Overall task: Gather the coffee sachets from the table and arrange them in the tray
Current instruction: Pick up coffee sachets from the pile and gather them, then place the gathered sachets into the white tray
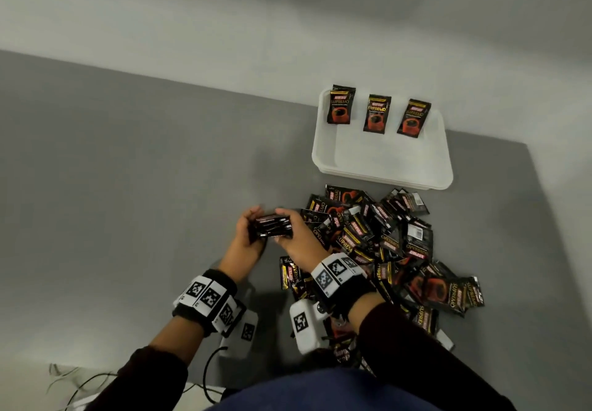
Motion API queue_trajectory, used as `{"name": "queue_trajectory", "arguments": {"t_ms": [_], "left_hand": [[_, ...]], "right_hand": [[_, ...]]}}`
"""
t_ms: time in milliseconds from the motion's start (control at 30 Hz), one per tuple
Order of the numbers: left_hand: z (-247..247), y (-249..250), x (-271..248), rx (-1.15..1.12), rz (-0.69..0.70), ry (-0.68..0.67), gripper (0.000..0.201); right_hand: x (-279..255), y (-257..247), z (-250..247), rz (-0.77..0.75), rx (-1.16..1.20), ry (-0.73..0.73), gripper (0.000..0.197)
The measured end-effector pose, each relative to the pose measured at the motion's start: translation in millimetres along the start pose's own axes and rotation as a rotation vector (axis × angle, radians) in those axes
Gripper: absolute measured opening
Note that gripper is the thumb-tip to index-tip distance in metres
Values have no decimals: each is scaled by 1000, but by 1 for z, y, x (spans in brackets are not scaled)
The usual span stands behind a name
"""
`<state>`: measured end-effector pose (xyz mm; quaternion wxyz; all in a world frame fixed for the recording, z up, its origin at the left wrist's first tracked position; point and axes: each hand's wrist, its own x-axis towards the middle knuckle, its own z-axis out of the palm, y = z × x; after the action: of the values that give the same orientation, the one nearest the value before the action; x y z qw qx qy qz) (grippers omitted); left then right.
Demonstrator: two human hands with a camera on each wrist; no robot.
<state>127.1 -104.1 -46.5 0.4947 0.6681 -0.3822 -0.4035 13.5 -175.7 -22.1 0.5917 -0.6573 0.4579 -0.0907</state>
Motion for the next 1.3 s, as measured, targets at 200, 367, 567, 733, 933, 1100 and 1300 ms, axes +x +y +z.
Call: {"name": "queue_trajectory", "arguments": {"t_ms": [200, 367, 567, 733, 933, 1100, 1300], "left_hand": [[4, 7, 3, 44, -139, 55, 45], [10, 44, 7, 307, 25, 46, 37], [43, 113, 65, 474, 219, -42, 28], [79, 145, 144, 608, 195, -106, 33], [103, 120, 197, 1101, -26, -210, 48], [106, 107, 204, 1353, -20, -381, 54], [100, 101, 210, 1520, 47, -489, 54]], "right_hand": [[8, -2, 0, 28, -8, 112, 39], [-1, -17, -26, -67, -58, 216, 29], [9, -59, -105, -158, -130, 354, 27], [56, -85, -183, 7, -88, 331, 39], [112, -64, -203, 317, -56, 169, 31], [135, -45, -196, 378, -225, 96, 25], [152, -38, -188, 306, -469, 87, 32]]}}
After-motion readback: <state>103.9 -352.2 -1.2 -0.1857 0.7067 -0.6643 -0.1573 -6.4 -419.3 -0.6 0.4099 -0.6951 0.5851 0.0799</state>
